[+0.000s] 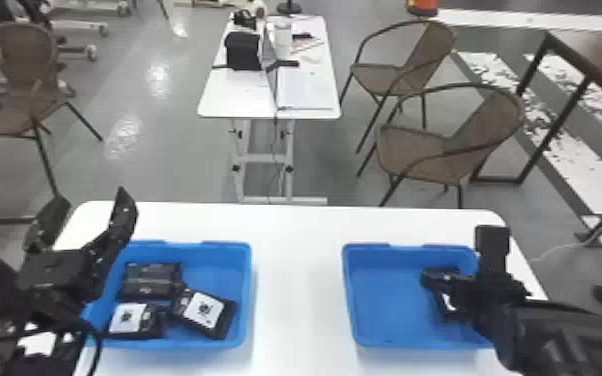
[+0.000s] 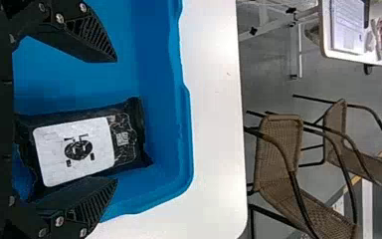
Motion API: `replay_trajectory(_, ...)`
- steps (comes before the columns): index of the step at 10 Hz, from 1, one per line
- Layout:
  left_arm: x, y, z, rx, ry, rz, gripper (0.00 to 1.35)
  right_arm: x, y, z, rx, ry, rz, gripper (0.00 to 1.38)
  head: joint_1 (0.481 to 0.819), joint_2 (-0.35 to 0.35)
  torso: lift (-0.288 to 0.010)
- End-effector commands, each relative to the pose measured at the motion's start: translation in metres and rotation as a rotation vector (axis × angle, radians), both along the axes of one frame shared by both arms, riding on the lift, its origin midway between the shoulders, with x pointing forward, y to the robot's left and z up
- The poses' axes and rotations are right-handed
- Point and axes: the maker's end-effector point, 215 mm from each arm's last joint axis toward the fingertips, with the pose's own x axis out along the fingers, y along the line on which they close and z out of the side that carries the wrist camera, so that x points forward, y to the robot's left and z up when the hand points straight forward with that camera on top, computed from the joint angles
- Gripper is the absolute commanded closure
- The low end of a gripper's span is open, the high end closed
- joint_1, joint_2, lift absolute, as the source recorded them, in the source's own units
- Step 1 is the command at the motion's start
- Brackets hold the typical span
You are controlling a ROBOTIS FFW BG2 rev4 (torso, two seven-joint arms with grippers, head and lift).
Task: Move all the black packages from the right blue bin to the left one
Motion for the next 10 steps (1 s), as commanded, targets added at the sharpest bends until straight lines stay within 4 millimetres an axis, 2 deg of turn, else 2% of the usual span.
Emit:
replay_trajectory(1,0.000,-0.001,-0.001,-0.004,0.001,0.000,0.27,-0.009,-0.002,-0.020,-0.003,0.046,-0.018,0.18,0.695,-0.072,0.000)
replay_trajectory(3,-0.001,-0.001,-0.001,-0.004,0.000,0.000,0.27,-0.019,-0.015,-0.037,-0.052,0.108,-0.033,0.18,0.695,-0.079,0.000)
replay_trajectory(5,-0.002,0.000,-0.002,-0.003,0.003,0.002,0.27,-0.019,-0.029,-0.048,-0.079,0.153,-0.057,0.18,0.695,-0.094,0.000)
replay_trajectory(9,-0.005,0.005,-0.005,-0.002,0.007,0.010,0.27,-0.018,-0.032,-0.060,-0.070,0.198,-0.067,0.21,0.695,-0.107,0.000)
replay_trajectory(10,-0.007,0.009,-0.008,-0.008,0.012,0.016,0.27,-0.019,-0.033,-0.062,-0.059,0.200,-0.077,0.51,0.695,-0.106,0.000)
